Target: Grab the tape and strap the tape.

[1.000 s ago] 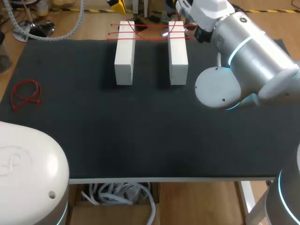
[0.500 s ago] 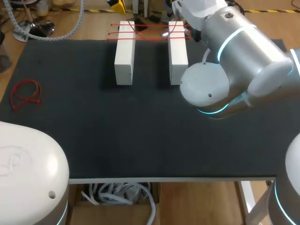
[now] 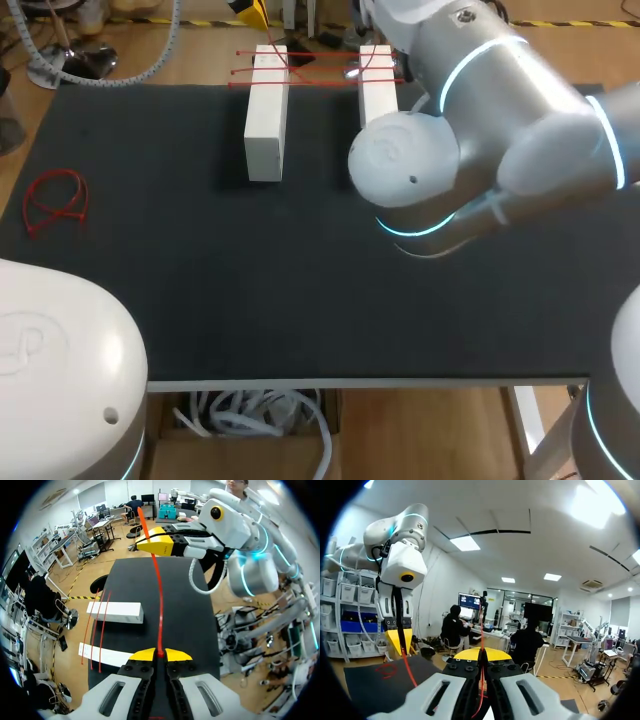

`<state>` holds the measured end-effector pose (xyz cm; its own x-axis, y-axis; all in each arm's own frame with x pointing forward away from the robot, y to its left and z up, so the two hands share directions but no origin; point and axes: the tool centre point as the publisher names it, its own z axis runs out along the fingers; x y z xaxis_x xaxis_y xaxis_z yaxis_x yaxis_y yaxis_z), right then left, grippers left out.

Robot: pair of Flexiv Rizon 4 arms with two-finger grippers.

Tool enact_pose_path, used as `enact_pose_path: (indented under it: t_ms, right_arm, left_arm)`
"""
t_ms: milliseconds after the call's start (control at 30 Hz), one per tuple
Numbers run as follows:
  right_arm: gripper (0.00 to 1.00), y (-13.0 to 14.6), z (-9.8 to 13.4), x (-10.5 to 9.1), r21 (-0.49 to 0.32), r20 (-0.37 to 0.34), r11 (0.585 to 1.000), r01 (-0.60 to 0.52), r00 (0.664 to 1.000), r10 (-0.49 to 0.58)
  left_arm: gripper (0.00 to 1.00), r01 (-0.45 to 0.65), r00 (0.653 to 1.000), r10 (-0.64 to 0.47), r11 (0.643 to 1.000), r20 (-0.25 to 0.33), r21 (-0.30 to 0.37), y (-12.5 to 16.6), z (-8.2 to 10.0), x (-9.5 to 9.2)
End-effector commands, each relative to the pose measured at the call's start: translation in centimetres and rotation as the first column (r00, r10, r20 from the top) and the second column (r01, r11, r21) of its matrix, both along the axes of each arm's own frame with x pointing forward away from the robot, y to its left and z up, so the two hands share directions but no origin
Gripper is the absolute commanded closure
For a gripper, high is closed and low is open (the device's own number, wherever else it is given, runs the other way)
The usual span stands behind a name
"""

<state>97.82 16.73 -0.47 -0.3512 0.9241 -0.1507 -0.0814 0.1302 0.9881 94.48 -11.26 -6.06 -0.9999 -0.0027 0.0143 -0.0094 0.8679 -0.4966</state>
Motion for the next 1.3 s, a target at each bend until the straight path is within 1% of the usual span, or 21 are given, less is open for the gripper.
enact_pose_path:
  t_ms: [33,667,833,867,900,1000,1067,1100,1167,1300]
  right_arm:
    - [1.0,0.4,0.4,-0.2,-0.015,-0.037,0.999,0.034,0.999,-0.035]
    - [1.0,0.4,0.4,-0.2,-0.015,-0.037,0.999,0.034,0.999,-0.035]
    - [1.0,0.7,0.6,0.0,-0.047,0.046,0.994,0.097,0.994,-0.095]
    - [1.0,0.7,0.7,0.0,-0.046,0.047,0.994,0.103,0.994,-0.101]
    - [1.0,0.6,0.8,0.0,-0.053,0.067,0.991,0.122,0.991,-0.118]
    - [1.0,0.5,0.9,-0.3,-0.085,0.158,0.979,0.183,0.973,-0.168]
    - [1.0,0.5,0.7,-0.5,-0.122,0.21,0.967,0.222,0.958,-0.193]
    - [1.0,0.6,0.5,-0.6,-0.146,0.225,0.959,0.243,0.952,-0.207]
    - [1.0,0.8,-0.1,-0.6,-0.216,0.248,0.938,0.273,0.944,-0.217]
    - [1.0,1.3,-1.0,-1.0,-0.298,0.269,0.911,0.284,0.941,-0.206]
  left_arm:
    - [1.0,0.0,1.0,0.0,1.0,-0.001,0.003,0.0,0.0,0.0]
    - [1.0,0.0,1.0,0.0,1.0,-0.001,0.003,0.0,0.0,0.0]
    - [1.0,0.0,1.0,0.0,1.0,-0.001,0.003,0.0,0.0,0.0]
    - [1.0,0.0,1.0,0.0,1.0,-0.001,0.003,0.0,0.0,0.0]
    - [1.0,0.0,1.0,0.0,1.0,-0.001,0.003,0.0,0.0,0.0]
    - [1.0,0.0,1.0,0.0,1.0,-0.001,0.003,0.0,0.0,0.0]
    - [1.0,0.0,1.0,0.0,1.0,-0.001,0.003,0.0,0.0,0.0]
    - [1.0,0.0,1.0,0.0,1.0,-0.001,0.003,0.0,0.0,0.0]
    - [1.0,0.0,1.0,0.0,1.0,-0.001,0.003,0.0,0.0,0.0]
    - [1.0,0.0,1.0,0.0,1.0,-0.001,0.003,0.0,0.0,0.0]
